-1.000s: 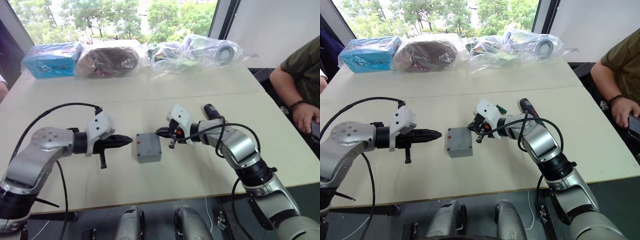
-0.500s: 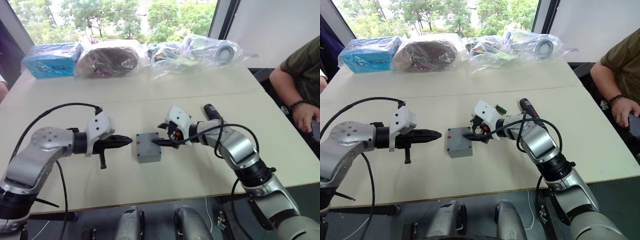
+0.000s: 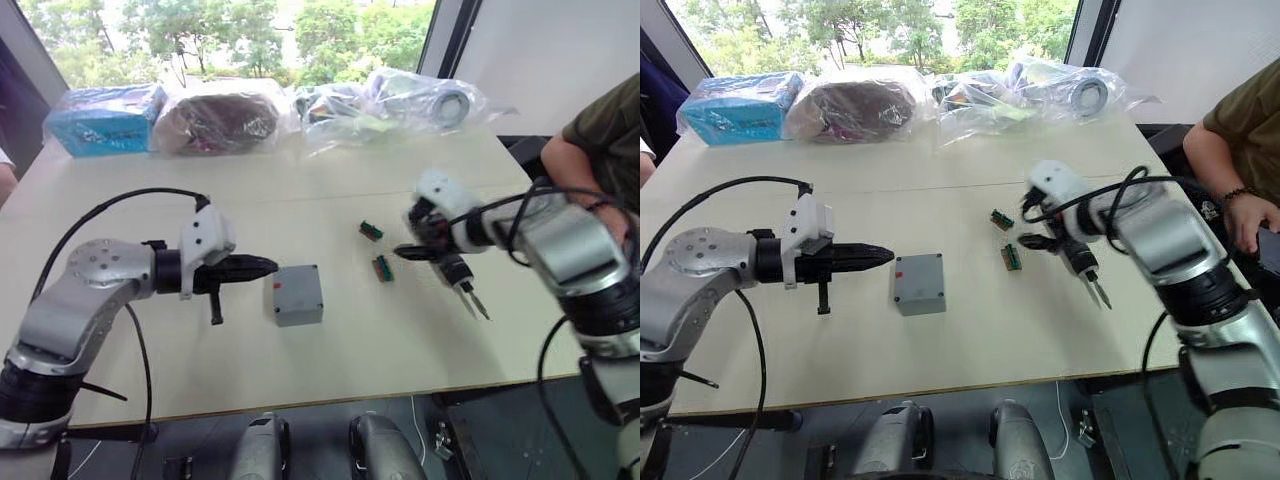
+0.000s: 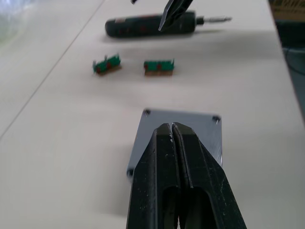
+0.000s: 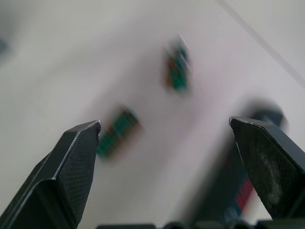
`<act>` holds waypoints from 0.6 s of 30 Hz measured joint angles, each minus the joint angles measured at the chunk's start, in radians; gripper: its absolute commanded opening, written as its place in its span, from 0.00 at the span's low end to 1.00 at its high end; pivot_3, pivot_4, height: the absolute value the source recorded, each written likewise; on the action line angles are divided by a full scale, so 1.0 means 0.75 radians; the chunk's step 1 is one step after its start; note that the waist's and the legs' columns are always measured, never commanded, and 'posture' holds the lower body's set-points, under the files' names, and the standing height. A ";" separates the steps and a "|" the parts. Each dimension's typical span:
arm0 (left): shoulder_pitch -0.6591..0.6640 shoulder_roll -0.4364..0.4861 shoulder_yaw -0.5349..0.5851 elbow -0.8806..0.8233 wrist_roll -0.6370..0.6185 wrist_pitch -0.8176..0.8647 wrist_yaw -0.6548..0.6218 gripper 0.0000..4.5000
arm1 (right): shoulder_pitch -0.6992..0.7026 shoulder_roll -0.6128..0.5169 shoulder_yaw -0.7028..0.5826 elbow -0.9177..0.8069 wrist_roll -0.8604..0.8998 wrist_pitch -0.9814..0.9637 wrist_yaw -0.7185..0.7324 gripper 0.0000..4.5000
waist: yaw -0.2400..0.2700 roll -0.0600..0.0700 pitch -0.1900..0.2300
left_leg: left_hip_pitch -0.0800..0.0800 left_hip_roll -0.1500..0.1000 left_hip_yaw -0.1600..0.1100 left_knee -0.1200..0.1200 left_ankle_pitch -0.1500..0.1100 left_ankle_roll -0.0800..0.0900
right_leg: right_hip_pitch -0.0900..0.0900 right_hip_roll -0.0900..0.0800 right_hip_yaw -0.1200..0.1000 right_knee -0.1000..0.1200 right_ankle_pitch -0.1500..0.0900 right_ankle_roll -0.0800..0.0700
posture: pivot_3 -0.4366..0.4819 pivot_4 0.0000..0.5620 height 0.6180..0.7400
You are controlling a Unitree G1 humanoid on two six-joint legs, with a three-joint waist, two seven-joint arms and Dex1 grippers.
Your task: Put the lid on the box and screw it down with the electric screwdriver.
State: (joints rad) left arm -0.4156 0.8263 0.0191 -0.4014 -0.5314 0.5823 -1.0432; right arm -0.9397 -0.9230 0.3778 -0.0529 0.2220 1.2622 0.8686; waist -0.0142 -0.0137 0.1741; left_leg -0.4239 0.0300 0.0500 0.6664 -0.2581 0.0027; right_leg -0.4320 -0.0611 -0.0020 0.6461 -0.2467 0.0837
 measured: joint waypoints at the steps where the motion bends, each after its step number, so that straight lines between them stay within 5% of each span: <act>1: -0.012 -0.005 0.000 0.000 -0.006 0.000 0.000 0.00 | -0.021 -0.013 0.012 0.034 -0.005 0.013 0.012 1.00 | -0.001 0.000 0.000 | 0.000 0.000 0.000 0.000 0.000 0.000 | 0.000 0.000 0.000 0.000 0.000 0.000 | 0.48 0.27 1.00; 7: -0.075 -0.036 -0.011 -0.004 -0.023 -0.001 0.004 0.00 | -0.181 0.011 0.207 0.437 -0.074 -0.006 0.143 1.00 | -0.005 0.000 0.000 | 0.000 0.001 0.002 -0.001 0.000 0.000 | -0.001 0.004 0.001 0.000 0.000 0.000 | 0.48 0.27 1.00; 12: -0.058 -0.049 -0.033 -0.023 -0.018 -0.003 0.030 0.00 | -0.332 0.187 0.337 0.965 -0.168 -0.128 0.299 1.00 | -0.004 0.000 0.000 | -0.001 0.001 0.003 0.000 0.000 0.000 | -0.002 0.003 0.002 0.001 0.000 0.000 | 0.48 0.27 1.00; 18: -0.023 -0.041 -0.028 -0.061 -0.018 0.001 0.064 0.00 | -0.413 0.323 0.378 1.298 -0.296 -0.282 0.414 0.63 | -0.001 0.000 0.000 | -0.001 0.001 0.003 0.000 0.000 0.000 | -0.002 0.003 0.002 0.001 0.000 0.000 | 0.48 0.27 1.00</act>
State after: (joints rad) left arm -0.4332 0.7952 -0.0023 -0.4469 -0.5451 0.5828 -0.9951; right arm -1.2497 -0.6806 0.6612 0.9204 0.0002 1.0506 1.1790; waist -0.0151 -0.0133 0.1743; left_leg -0.4248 0.0306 0.0521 0.6662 -0.2581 0.0028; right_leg -0.4336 -0.0588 -0.0008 0.6468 -0.2464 0.0840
